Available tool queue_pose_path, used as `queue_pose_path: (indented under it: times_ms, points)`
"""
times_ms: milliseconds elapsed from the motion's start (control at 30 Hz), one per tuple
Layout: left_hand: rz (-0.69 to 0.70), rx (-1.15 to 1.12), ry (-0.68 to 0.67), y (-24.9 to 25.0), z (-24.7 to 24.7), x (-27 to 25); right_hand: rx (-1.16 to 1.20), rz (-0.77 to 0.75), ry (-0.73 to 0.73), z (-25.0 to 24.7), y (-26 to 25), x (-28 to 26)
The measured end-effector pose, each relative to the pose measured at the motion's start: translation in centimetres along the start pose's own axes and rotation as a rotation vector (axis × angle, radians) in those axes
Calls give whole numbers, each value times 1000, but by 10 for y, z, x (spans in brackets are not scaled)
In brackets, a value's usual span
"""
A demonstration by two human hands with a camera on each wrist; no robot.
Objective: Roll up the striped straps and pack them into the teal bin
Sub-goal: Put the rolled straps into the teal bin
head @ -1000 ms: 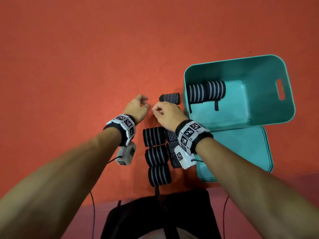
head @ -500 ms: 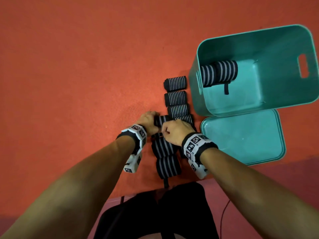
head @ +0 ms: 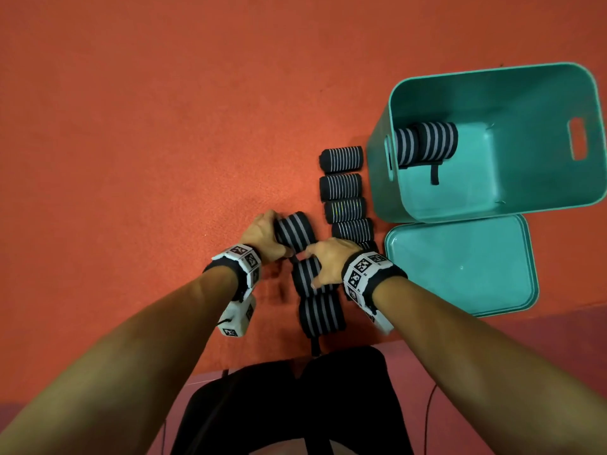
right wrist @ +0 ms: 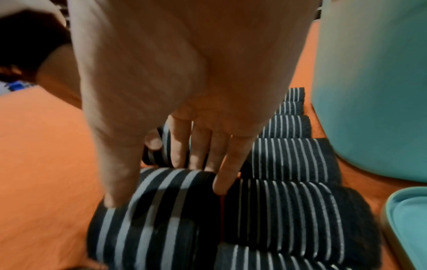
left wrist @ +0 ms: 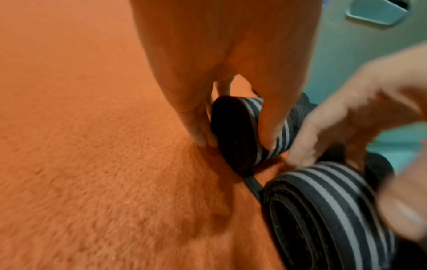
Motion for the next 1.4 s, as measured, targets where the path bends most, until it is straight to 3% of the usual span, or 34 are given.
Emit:
queue_pose_path:
  times_ms: [300, 567, 900, 1067, 1267, 1400]
  points:
    - [-159, -285, 41, -42, -12, -15, -181, -47, 28, 14, -6, 10]
    - [-105, -500, 113, -35, -29, -23, -50, -79, 111, -3, -7, -1]
    - [-72, -719, 216, -16, -63, -32, 402, -135, 125, -30, -9, -7]
    - [-28, -791, 278, -1, -70, -40, 644, -167, 246, -56, -2, -17]
    - [119, -1000, 450, 54, -128, -55, 933, -238, 417, -128, 4, -60]
    - [225, -1115, 509, 112, -170, -57, 1147, -276, 587, -197, 35, -107]
Point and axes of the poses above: each hand's wrist, its own x-axis towards the middle knuckle, its own z-axis out of the palm, y = z × x, the point moved 8 cm from there along x, towards the middle knuckle
